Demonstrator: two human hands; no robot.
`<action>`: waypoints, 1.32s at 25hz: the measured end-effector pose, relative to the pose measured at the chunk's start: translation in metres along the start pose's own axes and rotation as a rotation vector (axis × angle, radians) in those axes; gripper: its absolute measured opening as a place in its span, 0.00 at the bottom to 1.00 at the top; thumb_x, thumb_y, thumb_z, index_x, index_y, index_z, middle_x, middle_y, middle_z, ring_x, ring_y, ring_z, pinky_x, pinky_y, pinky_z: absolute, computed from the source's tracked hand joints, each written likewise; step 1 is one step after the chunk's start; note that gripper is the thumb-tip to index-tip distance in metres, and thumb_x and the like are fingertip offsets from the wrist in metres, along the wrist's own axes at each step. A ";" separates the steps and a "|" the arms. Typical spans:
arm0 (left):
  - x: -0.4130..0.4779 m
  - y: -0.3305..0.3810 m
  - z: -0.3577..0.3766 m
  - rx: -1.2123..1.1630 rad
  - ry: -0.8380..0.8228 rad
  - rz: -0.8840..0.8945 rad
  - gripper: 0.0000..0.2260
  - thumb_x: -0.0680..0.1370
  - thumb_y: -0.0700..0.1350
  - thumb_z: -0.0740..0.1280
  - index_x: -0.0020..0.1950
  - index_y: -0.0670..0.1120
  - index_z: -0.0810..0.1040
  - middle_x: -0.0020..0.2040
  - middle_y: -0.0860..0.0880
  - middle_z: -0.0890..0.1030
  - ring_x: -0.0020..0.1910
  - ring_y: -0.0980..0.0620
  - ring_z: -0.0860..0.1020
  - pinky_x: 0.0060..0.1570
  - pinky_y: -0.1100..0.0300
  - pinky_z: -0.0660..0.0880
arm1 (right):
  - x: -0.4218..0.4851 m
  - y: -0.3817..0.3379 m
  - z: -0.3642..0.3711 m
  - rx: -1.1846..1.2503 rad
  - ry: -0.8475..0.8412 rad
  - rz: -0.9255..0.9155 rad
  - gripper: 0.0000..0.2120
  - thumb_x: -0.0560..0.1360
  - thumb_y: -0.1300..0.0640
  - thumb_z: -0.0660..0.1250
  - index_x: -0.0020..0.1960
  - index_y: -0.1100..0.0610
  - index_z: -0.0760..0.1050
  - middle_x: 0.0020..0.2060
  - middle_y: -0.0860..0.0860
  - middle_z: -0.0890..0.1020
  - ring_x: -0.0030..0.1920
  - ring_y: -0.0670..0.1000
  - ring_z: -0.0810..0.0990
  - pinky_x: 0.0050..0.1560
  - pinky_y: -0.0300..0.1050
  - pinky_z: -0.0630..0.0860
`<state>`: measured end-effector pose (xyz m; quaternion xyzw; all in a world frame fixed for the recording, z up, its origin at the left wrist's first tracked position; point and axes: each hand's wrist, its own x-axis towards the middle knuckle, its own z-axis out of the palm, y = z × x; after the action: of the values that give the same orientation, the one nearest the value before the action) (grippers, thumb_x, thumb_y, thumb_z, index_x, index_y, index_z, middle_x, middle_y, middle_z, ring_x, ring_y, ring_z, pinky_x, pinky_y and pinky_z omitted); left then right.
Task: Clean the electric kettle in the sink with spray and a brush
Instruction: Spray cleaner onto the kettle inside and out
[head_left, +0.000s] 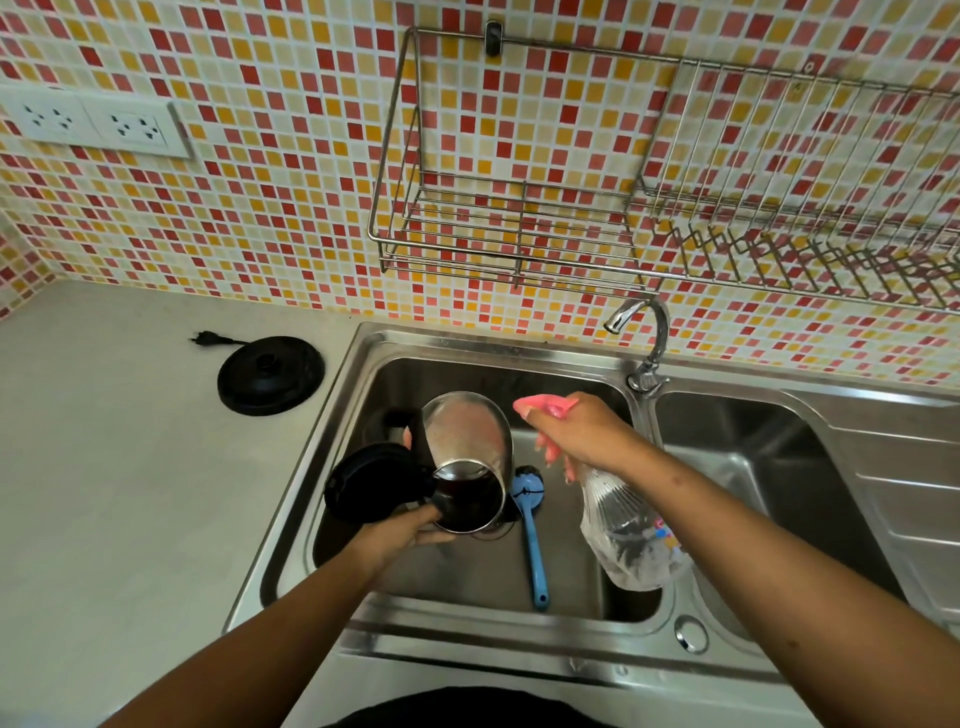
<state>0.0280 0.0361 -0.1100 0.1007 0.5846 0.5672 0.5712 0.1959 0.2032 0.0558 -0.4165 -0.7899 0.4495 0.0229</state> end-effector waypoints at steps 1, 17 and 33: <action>-0.001 0.002 -0.001 0.012 -0.013 0.014 0.16 0.77 0.35 0.66 0.66 0.36 0.74 0.61 0.36 0.80 0.53 0.41 0.83 0.62 0.39 0.74 | -0.001 0.003 -0.001 0.016 -0.012 -0.007 0.14 0.79 0.46 0.61 0.62 0.45 0.77 0.36 0.58 0.83 0.22 0.50 0.76 0.27 0.38 0.76; -0.001 0.015 -0.040 0.120 0.015 -0.005 0.19 0.70 0.43 0.74 0.59 0.39 0.80 0.54 0.39 0.84 0.55 0.40 0.82 0.63 0.40 0.73 | -0.021 0.013 -0.008 0.113 0.047 0.009 0.14 0.77 0.42 0.62 0.57 0.47 0.80 0.29 0.54 0.81 0.28 0.57 0.77 0.23 0.39 0.74; -0.001 0.014 -0.047 0.187 0.042 -0.025 0.25 0.59 0.55 0.81 0.53 0.46 0.84 0.53 0.42 0.85 0.55 0.40 0.82 0.62 0.39 0.73 | -0.007 -0.013 -0.005 0.045 -0.043 -0.029 0.16 0.78 0.43 0.63 0.61 0.47 0.78 0.34 0.55 0.81 0.26 0.52 0.77 0.21 0.37 0.73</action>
<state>-0.0154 0.0147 -0.1128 0.1344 0.6482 0.5051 0.5537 0.1938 0.1989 0.0706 -0.3947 -0.7857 0.4757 0.0220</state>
